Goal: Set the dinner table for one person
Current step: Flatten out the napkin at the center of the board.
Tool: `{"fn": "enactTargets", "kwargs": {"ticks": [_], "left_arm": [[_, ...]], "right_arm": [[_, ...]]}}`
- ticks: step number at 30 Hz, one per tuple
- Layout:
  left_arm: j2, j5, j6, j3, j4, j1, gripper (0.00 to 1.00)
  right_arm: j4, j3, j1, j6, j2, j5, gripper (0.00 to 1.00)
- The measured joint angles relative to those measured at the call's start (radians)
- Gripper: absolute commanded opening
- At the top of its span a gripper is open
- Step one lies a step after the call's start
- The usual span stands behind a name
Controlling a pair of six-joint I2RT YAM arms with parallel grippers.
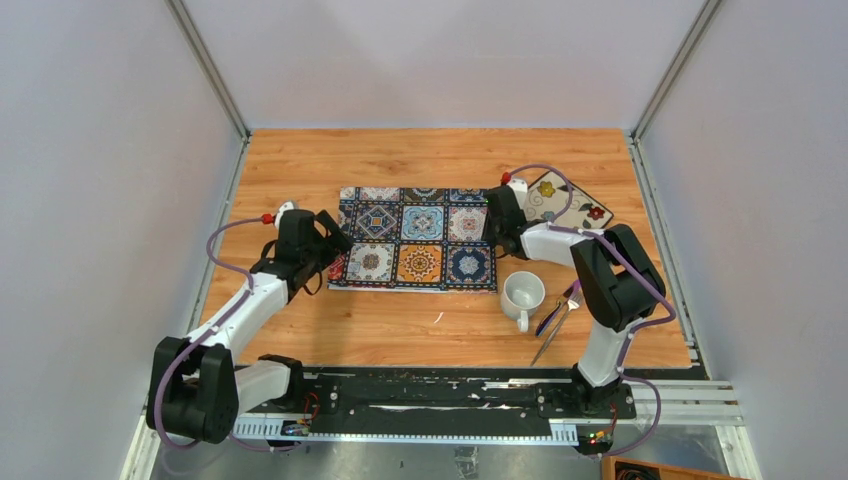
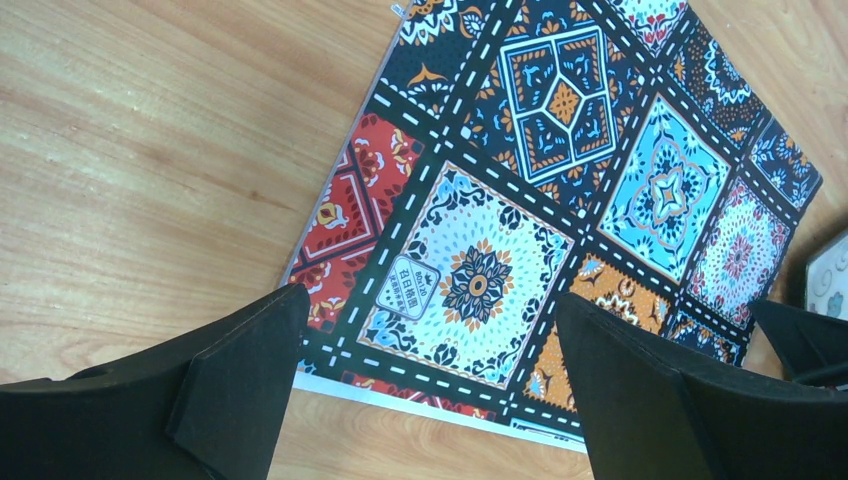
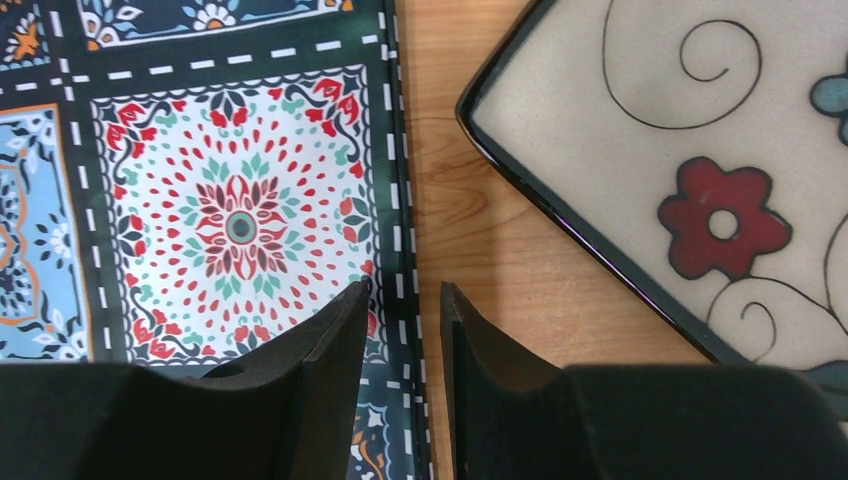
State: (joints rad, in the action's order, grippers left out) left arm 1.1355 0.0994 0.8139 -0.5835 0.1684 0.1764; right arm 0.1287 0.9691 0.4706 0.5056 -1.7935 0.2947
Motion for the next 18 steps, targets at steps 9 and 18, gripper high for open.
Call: {"fn": "enactTargets", "kwargs": {"ticks": [9, 18], "left_arm": [[0.0, 0.001, -0.011, -0.002, 0.005, 0.0, 1.0], [0.0, 0.001, -0.018, -0.002, 0.006, 0.0, 1.0]], "right_arm": [[0.051, 0.001, -0.001, 0.007, -0.018, -0.034, 0.26], [0.07, 0.039, -0.012, 0.006, -0.057, -0.041, 0.23]]}}
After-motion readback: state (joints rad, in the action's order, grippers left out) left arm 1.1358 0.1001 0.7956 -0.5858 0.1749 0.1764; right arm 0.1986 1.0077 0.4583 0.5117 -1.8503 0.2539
